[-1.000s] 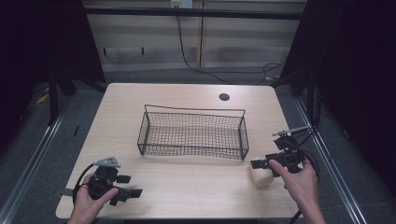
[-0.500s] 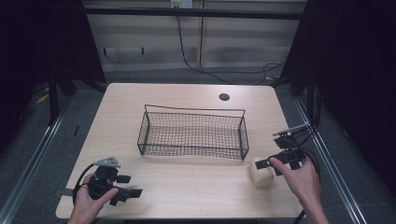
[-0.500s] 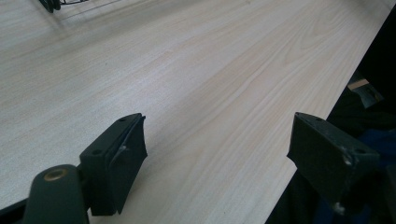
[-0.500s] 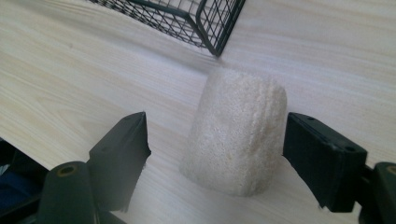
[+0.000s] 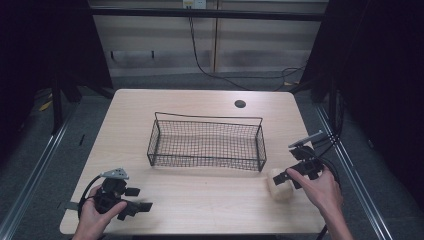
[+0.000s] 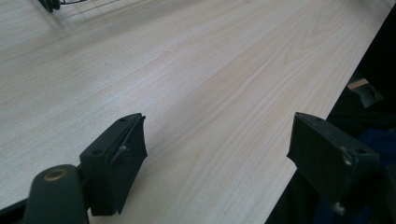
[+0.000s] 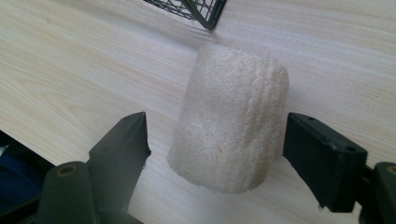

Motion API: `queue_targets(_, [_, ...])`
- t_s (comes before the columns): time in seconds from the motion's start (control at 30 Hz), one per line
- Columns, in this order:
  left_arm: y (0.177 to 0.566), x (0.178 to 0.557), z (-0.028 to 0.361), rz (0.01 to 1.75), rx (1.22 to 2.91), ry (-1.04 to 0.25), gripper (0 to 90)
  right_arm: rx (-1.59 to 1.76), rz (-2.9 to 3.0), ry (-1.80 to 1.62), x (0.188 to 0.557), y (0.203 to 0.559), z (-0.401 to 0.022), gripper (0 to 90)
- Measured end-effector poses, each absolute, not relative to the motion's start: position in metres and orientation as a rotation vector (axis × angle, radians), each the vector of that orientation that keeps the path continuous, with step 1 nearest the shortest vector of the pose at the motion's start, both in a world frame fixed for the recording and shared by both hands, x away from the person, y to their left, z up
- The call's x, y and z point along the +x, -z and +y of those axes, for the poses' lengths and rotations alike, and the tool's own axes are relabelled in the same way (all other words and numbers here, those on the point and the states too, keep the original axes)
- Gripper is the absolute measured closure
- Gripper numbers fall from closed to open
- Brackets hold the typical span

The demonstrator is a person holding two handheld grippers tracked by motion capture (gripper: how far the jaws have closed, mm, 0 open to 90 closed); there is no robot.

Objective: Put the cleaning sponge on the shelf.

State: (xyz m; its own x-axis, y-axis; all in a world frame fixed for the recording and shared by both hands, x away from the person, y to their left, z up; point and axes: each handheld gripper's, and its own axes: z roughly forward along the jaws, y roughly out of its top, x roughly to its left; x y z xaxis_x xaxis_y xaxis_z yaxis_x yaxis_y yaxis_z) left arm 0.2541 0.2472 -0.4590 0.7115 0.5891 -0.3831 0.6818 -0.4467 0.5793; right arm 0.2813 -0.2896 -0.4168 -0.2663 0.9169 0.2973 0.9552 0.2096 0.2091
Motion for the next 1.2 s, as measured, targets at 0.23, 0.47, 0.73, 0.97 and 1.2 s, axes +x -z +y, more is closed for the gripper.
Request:
queue_targets(0.23, [0.459, 0.254, 0.247, 0.961, 2.177, 0.16, 18.7, -1.823, -2.334, 0.504, 0.286, 0.421, -0.291, 22.6])
queue_targets(0.47, [0.459, 0.254, 0.247, 0.962, 2.177, 0.162, 18.7, -1.818, -2.326, 0.46, 0.291, 0.429, -0.289, 21.5])
queue_targets(0.73, [0.459, 0.254, 0.247, 0.963, 2.181, 0.166, 18.7, -1.81, -2.308, 0.416, 0.294, 0.437, -0.29, 20.9])
queue_targets(0.97, [0.459, 0.254, 0.247, 0.963, 2.182, 0.162, 18.6, -1.801, -2.315, 0.373, 0.296, 0.441, -0.286, 20.8])
queue_targets(1.2, [0.459, 0.254, 0.247, 0.963, 2.177, 0.161, 18.7, -1.792, -2.324, 0.31, 0.3, 0.447, -0.279, 21.5])
